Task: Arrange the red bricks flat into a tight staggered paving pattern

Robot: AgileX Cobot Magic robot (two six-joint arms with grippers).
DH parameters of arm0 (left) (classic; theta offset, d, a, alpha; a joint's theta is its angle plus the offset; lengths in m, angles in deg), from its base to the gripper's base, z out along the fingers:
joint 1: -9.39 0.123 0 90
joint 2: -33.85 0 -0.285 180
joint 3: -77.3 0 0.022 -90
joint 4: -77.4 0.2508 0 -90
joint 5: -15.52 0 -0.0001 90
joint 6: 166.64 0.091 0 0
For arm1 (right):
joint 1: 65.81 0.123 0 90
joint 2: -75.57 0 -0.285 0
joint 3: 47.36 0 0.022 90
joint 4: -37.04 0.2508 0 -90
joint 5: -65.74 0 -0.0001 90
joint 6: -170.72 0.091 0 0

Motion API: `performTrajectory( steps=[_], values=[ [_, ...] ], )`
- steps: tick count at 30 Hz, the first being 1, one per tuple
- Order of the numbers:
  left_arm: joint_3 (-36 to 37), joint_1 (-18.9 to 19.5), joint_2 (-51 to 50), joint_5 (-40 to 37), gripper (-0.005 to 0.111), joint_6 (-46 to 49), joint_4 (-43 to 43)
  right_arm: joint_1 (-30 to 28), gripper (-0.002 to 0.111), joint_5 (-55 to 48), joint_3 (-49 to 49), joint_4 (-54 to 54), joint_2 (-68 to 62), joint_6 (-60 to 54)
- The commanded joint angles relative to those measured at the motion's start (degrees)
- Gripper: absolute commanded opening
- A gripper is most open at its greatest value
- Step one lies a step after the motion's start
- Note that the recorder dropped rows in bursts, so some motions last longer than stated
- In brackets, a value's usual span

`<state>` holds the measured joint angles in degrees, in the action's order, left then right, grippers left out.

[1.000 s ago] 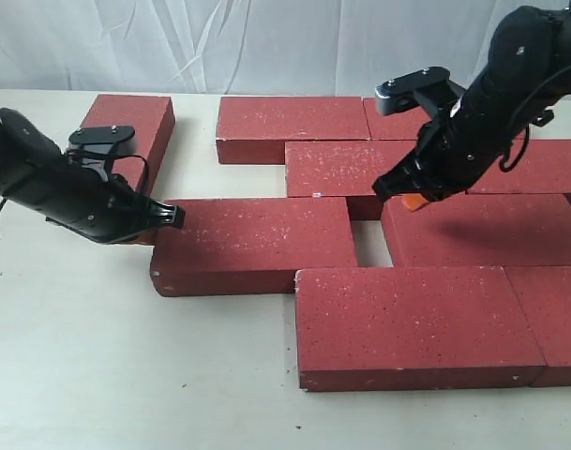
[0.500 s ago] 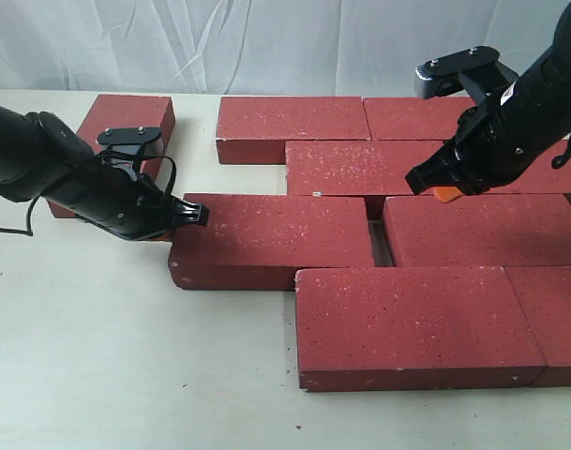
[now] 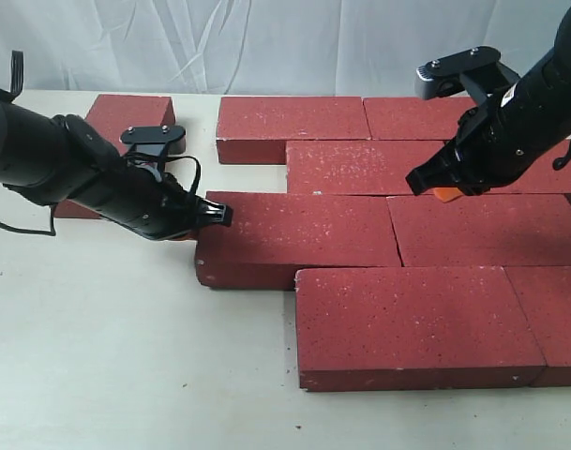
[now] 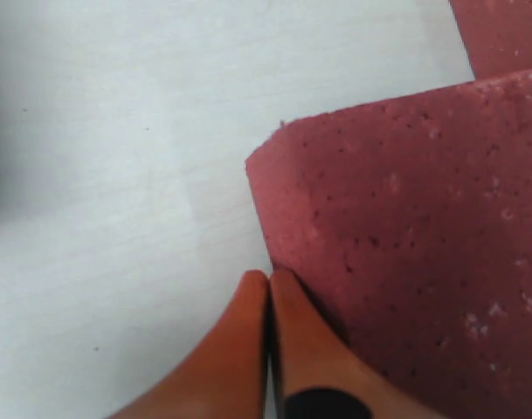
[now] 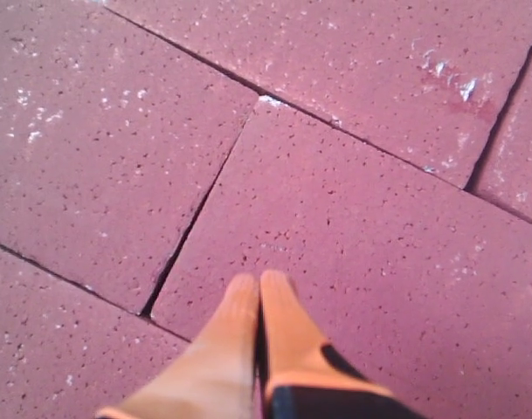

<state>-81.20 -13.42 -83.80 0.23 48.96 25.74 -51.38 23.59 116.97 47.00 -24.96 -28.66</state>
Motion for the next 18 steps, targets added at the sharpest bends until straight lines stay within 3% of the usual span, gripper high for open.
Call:
performTrajectory(
  steps=[1, 10, 18],
  values=[
    [-0.39, -0.77, 0.14, -2.68, 0.000, 0.01, -1.85, -0.39, -0.001, 0.70, -0.17, 0.85, 0.53, 0.05],
    [-0.39, -0.41, 0.49, -2.82, 0.004, -2.61, 1.28, -0.39, -0.001, 0.75, -0.17, 1.70, 0.53, 0.05],
    [-0.39, 1.16, 2.49, -7.71, 0.006, -16.05, 20.55, -0.39, -0.001, 0.98, -0.17, 2.75, 0.53, 0.05]
  ],
)
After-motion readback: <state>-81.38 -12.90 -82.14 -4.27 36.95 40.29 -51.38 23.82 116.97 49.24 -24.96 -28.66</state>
